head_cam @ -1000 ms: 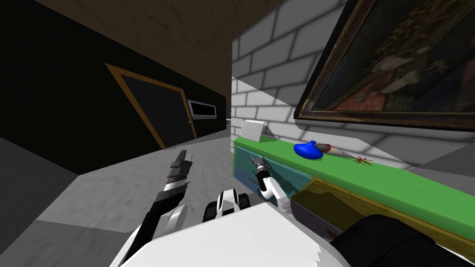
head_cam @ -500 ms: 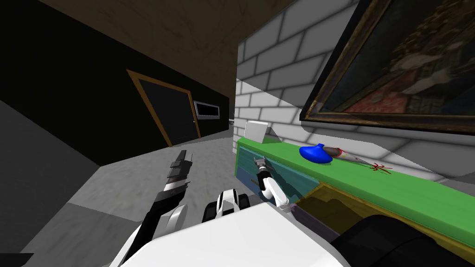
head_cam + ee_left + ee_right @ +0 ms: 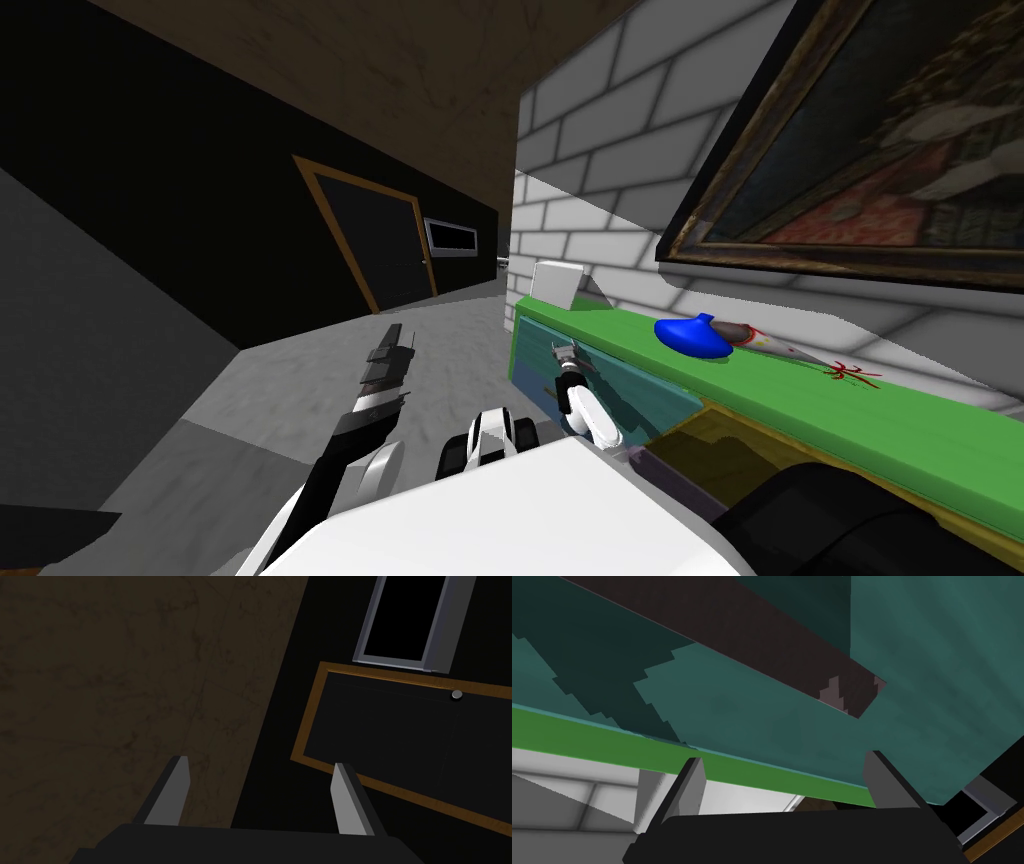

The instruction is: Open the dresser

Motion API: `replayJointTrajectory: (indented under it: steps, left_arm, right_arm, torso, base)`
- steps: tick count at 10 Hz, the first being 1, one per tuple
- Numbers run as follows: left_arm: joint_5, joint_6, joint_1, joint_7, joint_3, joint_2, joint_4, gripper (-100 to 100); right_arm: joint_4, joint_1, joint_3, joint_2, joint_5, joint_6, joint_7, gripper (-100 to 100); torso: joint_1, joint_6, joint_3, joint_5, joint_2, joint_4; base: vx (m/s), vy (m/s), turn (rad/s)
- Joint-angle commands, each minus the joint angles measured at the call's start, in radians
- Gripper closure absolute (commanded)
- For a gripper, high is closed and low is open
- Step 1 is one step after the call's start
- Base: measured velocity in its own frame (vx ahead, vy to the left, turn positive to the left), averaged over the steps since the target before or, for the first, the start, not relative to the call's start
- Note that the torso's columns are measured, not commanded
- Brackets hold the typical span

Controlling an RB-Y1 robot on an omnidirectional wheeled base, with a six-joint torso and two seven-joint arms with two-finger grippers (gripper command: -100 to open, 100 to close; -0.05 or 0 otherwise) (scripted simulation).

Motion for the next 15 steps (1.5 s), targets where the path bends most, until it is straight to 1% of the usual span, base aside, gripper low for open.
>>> replayJointTrajectory:
  steps: [1,2,4,6,8,9,10,11,13,14,15]
  left_arm:
    - [0.000,0.000,0.000,0.000,0.000,0.000,0.000,0]
    - [0.000,0.000,0.000,0.000,0.000,0.000,0.000,0]
    - [0.000,0.000,0.000,0.000,0.000,0.000,0.000,0]
    - [0.000,0.000,0.000,0.000,0.000,0.000,0.000,0]
    - [0.000,0.000,0.000,0.000,0.000,0.000,0.000,0]
    - [0.000,0.000,0.000,0.000,0.000,0.000,0.000,0]
    - [0.000,0.000,0.000,0.000,0.000,0.000,0.000,0]
    - [0.000,0.000,0.000,0.000,0.000,0.000,0.000,0]
    - [0.000,0.000,0.000,0.000,0.000,0.000,0.000,0]
    - [0.000,0.000,0.000,0.000,0.000,0.000,0.000,0]
    - [0.000,0.000,0.000,0.000,0.000,0.000,0.000,0]
  right_arm:
    - [0.040,0.026,0.009,0.006,0.028,0.039,0.030,-100]
    - [0.040,0.026,0.009,0.006,0.029,0.039,0.030,-100]
    - [0.040,0.026,0.009,0.006,0.029,0.039,0.030,-100]
    - [0.040,0.026,0.009,0.006,0.029,0.039,0.030,-100]
    - [0.040,0.026,0.009,0.006,0.029,0.039,0.030,-100]
    - [0.061,0.030,0.003,0.012,0.085,0.078,0.053,-100]
    - [0.061,0.030,0.003,0.012,0.085,0.078,0.053,-100]
    - [0.081,0.034,-0.002,0.018,0.140,0.115,0.076,-100]
    - [0.081,0.034,-0.002,0.018,0.140,0.115,0.076,-100]
    - [0.081,0.034,-0.002,0.018,0.140,0.115,0.076,-100]
    - [0.100,0.038,-0.008,0.025,0.193,0.151,0.097,-100]
  torso:
    - [-0.001,0.000,0.000,0.000,0.000,0.001]
    - [0.000,-0.001,0.000,-0.001,-0.001,-0.001]
    - [-0.001,0.002,0.000,0.000,0.001,0.001]
    - [-0.001,0.001,0.002,0.000,0.003,0.002]
    - [-0.002,0.003,0.002,0.000,0.003,0.001]
    - [-0.002,0.001,0.002,0.000,0.003,0.001]
    - [-0.001,0.000,0.001,-0.001,0.002,0.001]
    - [-0.001,0.002,0.001,0.000,0.002,0.001]
    - [0.000,0.003,0.003,0.001,0.005,0.003]
    - [-0.002,0.002,0.003,-0.001,0.004,0.002]
    - [-0.003,0.002,0.003,-0.001,0.004,0.003]
  base:
    - [0.003,0.011,0.125]
    - [0.003,0.013,0.092]
    - [0.003,0.008,-0.010]
    - [0.001,-0.001,0.009]
    - [-0.001,0.001,-0.006]
    - [0.001,0.015,0.118]
    - [0.003,0.012,0.073]
    - [0.007,0.021,0.106]
    - [0.010,0.011,0.018]
    - [0.000,0.000,0.000]
    - [0.001,0.015,0.096]
